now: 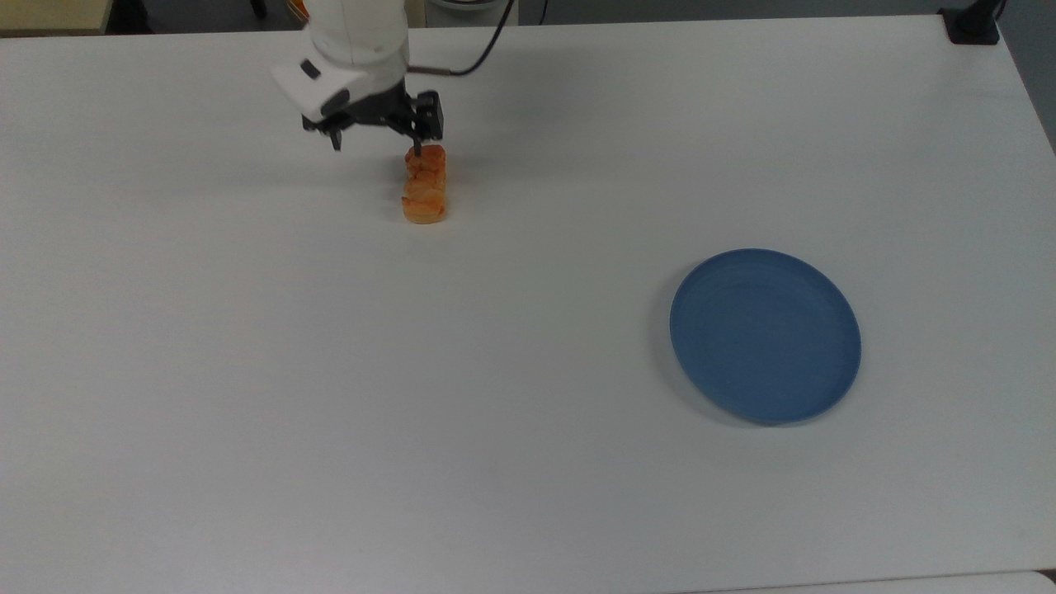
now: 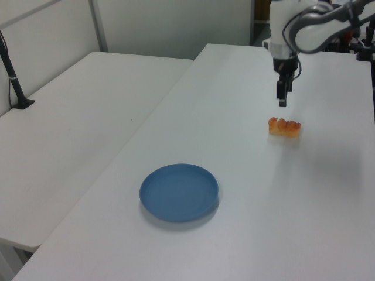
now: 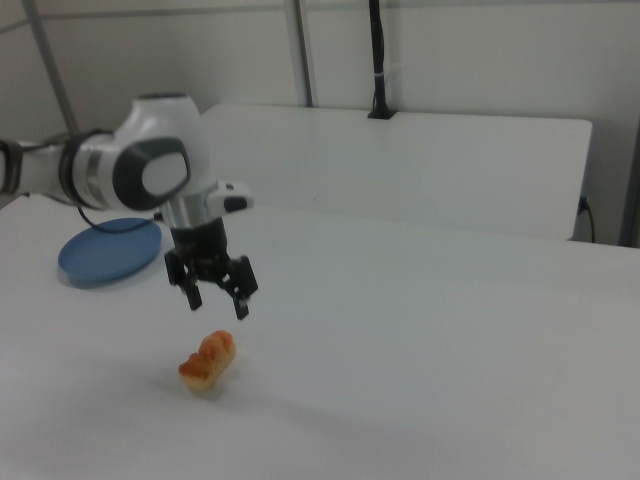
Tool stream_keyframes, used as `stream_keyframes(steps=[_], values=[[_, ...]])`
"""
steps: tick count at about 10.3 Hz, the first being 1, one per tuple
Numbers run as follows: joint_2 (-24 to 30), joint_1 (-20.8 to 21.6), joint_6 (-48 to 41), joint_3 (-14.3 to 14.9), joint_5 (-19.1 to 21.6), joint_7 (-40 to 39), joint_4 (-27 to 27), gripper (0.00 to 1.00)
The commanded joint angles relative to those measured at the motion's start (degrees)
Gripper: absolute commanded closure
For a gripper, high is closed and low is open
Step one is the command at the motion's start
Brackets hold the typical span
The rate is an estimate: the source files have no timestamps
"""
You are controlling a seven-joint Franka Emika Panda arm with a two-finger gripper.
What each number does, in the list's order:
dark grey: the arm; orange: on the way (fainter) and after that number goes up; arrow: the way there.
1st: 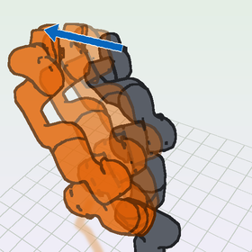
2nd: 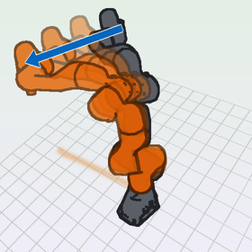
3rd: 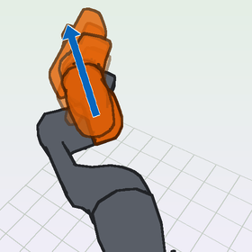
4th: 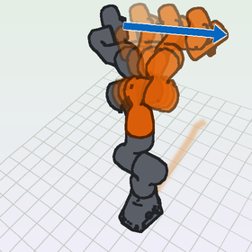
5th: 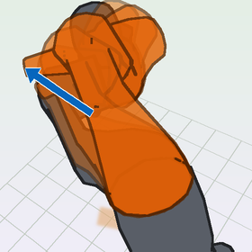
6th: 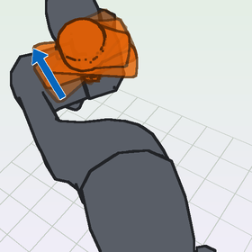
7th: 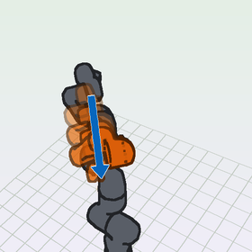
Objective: Put the bread on the table
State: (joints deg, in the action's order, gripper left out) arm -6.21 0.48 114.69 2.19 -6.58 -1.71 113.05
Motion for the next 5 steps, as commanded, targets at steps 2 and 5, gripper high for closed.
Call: stream_keyframes(steps=[2, 5], values=[[8.1, -2.3, -12.9, 0.4, 0.8, -0.9, -6.6, 0.0], [11.7, -4.4, -15.6, 0.4, 2.9, -3.4, -7.2, 0.0]])
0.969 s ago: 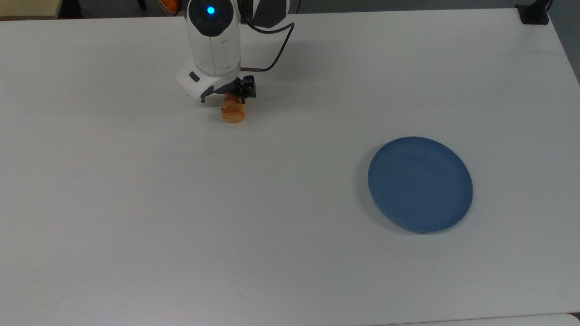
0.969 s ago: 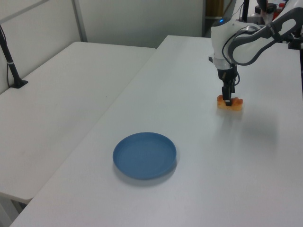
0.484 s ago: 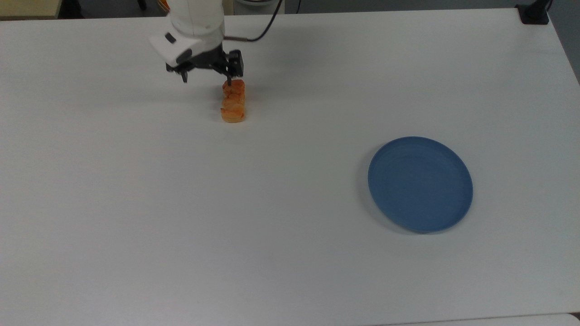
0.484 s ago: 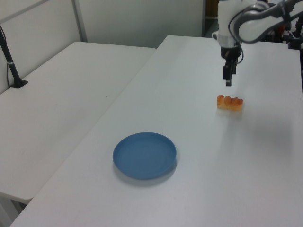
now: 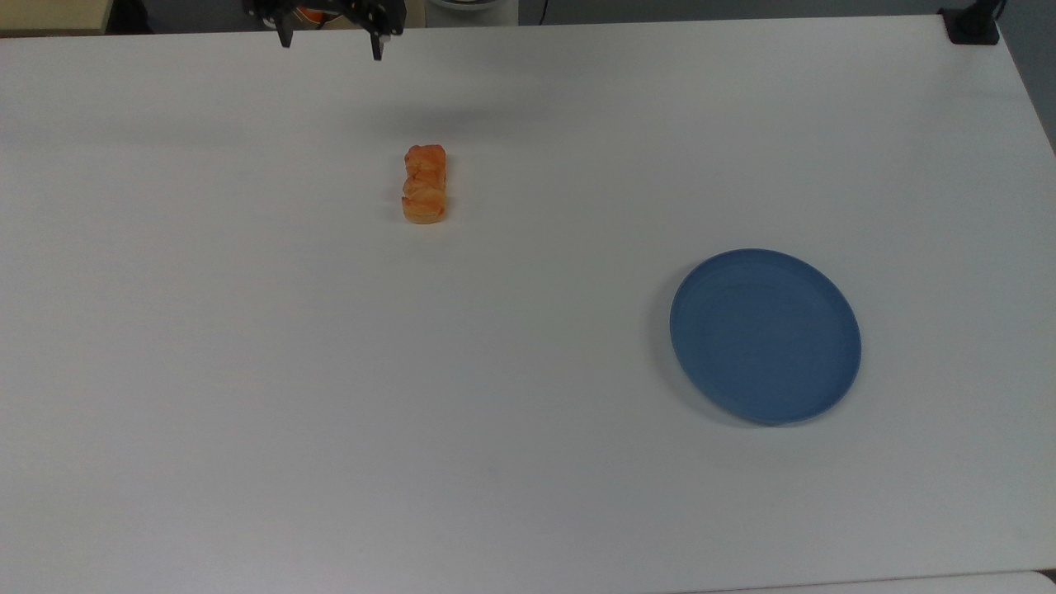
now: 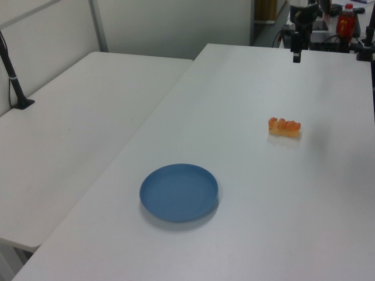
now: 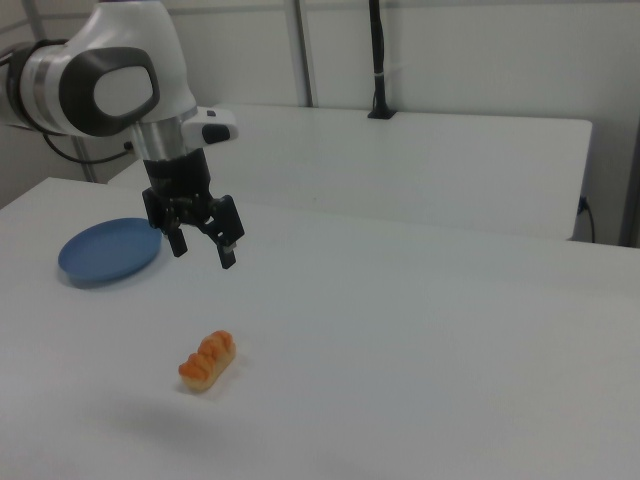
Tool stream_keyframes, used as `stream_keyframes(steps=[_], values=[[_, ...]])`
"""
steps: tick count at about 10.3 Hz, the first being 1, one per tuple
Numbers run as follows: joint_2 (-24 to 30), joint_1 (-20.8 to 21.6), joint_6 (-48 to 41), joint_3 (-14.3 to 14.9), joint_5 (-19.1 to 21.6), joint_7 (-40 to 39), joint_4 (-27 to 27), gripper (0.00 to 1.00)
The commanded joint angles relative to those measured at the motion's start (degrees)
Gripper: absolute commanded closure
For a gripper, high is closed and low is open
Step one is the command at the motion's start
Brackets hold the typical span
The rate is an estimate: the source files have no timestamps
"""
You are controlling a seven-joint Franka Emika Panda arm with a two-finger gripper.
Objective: Put the bread on the table
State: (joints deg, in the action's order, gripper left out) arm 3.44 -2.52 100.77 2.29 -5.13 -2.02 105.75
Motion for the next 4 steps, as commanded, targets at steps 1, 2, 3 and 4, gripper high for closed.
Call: stream_keyframes(steps=[1, 2, 3, 4], values=[[1.9, -2.1, -1.5, 0.3, 1.8, -3.1, -0.1, 0.0], [1.7, -2.9, -1.8, 0.4, 3.2, -3.1, -1.6, 0.0], [1.7, -3.2, -1.8, 0.4, 3.5, -3.1, -1.8, 0.0], [1.3, -3.2, -1.8, 0.5, 3.5, -3.1, -2.6, 0.0]])
